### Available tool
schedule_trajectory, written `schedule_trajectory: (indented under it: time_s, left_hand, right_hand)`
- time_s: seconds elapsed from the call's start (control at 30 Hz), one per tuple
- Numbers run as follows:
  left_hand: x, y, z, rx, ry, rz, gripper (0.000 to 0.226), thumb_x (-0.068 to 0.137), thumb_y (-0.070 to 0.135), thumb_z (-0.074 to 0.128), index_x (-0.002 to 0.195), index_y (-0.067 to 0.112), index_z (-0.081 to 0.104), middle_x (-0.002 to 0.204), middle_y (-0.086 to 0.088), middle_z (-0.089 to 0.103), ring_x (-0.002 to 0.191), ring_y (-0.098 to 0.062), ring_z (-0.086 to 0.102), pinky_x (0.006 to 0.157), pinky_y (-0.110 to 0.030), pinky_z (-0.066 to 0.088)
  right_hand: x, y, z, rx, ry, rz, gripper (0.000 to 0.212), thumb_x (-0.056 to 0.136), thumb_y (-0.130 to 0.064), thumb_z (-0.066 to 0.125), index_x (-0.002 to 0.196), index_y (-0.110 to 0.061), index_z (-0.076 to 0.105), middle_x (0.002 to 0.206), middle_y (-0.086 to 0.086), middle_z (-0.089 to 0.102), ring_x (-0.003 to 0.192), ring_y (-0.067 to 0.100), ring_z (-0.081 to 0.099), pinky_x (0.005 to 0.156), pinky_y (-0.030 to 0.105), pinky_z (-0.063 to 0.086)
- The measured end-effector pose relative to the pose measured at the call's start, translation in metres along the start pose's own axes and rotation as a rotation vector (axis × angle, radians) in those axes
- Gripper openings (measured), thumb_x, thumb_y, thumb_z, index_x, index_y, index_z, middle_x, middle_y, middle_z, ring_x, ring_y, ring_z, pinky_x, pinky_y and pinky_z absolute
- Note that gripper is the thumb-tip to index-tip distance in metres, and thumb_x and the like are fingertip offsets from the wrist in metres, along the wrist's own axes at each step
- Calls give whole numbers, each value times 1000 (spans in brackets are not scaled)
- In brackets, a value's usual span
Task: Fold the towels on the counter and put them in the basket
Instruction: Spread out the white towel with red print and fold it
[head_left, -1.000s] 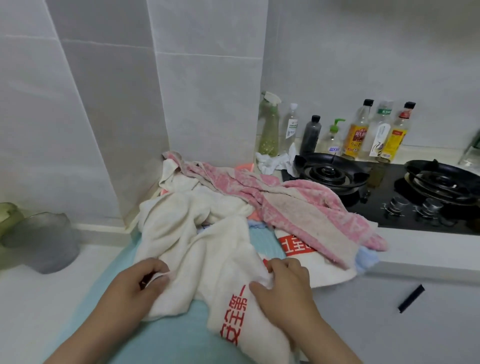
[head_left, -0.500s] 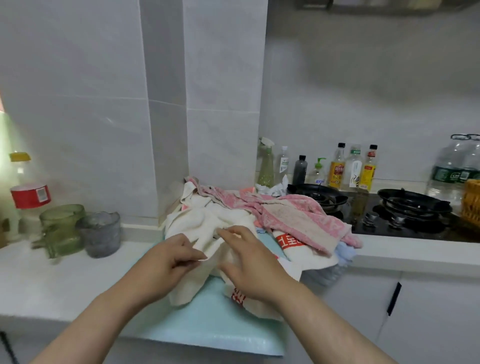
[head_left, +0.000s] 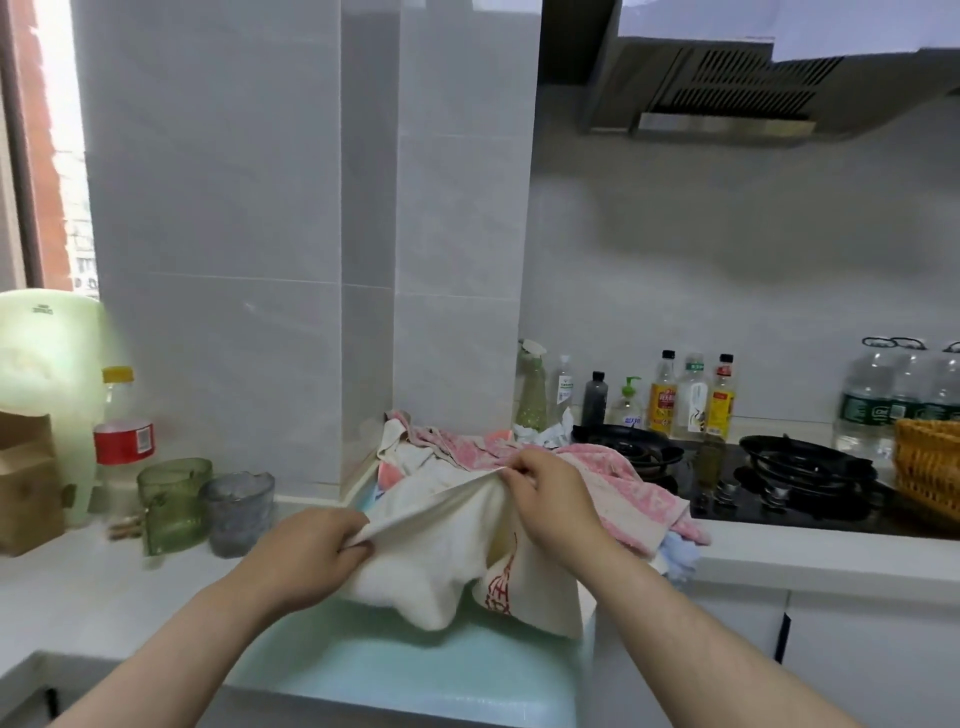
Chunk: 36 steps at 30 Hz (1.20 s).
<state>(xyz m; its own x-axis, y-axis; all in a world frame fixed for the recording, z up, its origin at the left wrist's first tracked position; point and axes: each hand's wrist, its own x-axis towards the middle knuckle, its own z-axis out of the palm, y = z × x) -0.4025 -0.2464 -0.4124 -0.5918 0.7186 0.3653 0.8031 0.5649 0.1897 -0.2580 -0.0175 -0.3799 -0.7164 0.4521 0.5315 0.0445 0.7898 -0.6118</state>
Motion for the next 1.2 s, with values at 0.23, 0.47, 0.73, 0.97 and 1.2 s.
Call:
schedule_trajectory:
  time_s: [0.23,0.47,0.73,0.97,1.2]
  left_hand:
    - [-2,-11,-12,223,-386,-63,15,65,33,52,73,21,50,72,6,54,71,-15,54,56,-27,34]
    - [-10,28,9,608,-616,165,6,82,18,47,86,20,51,109,-14,58,93,-32,54,72,-31,35]
    - [-1,8,42,336,-197,140,26,70,37,48,83,17,58,73,-2,56,82,-25,57,51,-20,23]
    - [13,-6,47,137,-53,118,29,70,42,44,64,15,50,78,4,57,82,-17,54,63,-19,32]
    - [18,-22,36,230,-202,182,40,73,59,41,83,24,57,125,17,56,124,-2,44,120,-34,12]
  right_hand:
    - [25,19,-14,92,93,184,13,96,-22,53,87,-22,62,81,-17,58,77,-2,51,64,19,38]
    - [34,36,11,24,162,318,19,95,-18,47,82,-16,61,83,-2,63,80,19,59,75,35,50]
    - [-13,18,42,-279,-611,-193,53,82,-11,47,131,-26,59,141,-9,51,131,12,44,110,25,33]
    - [-34,17,67,-353,-642,-284,48,81,-59,54,75,-13,64,84,3,58,83,20,49,75,39,47]
    - [4,34,45,-328,-265,-204,27,91,-36,49,70,-21,56,83,-3,54,79,14,46,69,32,38]
